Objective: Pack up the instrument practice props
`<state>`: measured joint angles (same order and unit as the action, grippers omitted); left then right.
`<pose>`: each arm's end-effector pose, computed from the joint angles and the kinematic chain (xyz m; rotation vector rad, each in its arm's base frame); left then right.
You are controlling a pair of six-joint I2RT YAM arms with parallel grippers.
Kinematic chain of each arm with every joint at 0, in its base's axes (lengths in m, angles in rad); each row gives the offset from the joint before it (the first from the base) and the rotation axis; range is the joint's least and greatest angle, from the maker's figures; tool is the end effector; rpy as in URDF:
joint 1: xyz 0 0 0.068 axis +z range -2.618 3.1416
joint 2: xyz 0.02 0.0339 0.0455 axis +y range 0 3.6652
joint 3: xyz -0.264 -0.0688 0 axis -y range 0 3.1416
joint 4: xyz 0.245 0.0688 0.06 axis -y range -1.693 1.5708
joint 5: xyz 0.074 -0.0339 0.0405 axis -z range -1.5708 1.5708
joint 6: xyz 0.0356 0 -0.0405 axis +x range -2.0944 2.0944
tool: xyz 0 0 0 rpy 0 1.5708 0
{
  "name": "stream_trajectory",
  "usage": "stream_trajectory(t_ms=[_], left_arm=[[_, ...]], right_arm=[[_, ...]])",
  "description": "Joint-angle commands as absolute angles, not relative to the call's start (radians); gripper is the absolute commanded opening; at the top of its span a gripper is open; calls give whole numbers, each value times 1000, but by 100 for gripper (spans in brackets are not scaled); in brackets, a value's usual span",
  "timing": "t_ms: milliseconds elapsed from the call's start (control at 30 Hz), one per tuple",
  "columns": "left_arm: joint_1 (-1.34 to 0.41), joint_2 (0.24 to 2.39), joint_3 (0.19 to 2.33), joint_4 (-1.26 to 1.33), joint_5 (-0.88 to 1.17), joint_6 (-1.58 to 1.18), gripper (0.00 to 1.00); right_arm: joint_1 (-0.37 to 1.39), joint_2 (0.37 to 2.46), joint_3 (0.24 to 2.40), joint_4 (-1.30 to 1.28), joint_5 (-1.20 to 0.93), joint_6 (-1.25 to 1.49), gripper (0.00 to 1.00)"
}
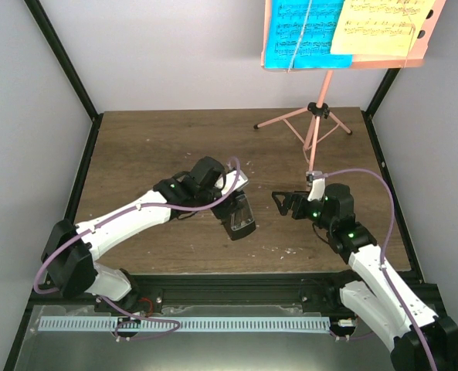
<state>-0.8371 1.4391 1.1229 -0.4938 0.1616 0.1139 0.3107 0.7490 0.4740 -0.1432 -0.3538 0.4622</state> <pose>0.2047 -0.2356 0.2770 1.1838 2.1270 -0.5284 0.1646 0.0658 0.2409 -0.0823 2.0611 0.8411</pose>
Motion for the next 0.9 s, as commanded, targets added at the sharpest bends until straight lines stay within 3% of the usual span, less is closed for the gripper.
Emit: stream_trajectory(t_ms=[0, 200, 333, 400, 700, 867], left_arm=[[-843, 1415, 1118, -518, -33, -38, 41], [-897, 1400, 1113, -529, -104, -293, 48], [-973, 1416, 1143, -532, -100, -333, 78], [-986, 1411, 1151, -542, -91, -322, 85], [-965, 1142, 1042, -466, -81, -315, 100], [-698, 1086, 897, -372, 122, -436, 100]], right_arm=[[300, 722, 479, -156, -319, 469, 100], [300, 690, 477, -182, -289, 471, 100], [299, 678, 474, -187, -277, 467, 100], [299, 669, 478, -196, -259, 469, 100], [300, 482, 429, -182, -233, 540, 100], [300, 482, 342, -133, -369, 632, 100]])
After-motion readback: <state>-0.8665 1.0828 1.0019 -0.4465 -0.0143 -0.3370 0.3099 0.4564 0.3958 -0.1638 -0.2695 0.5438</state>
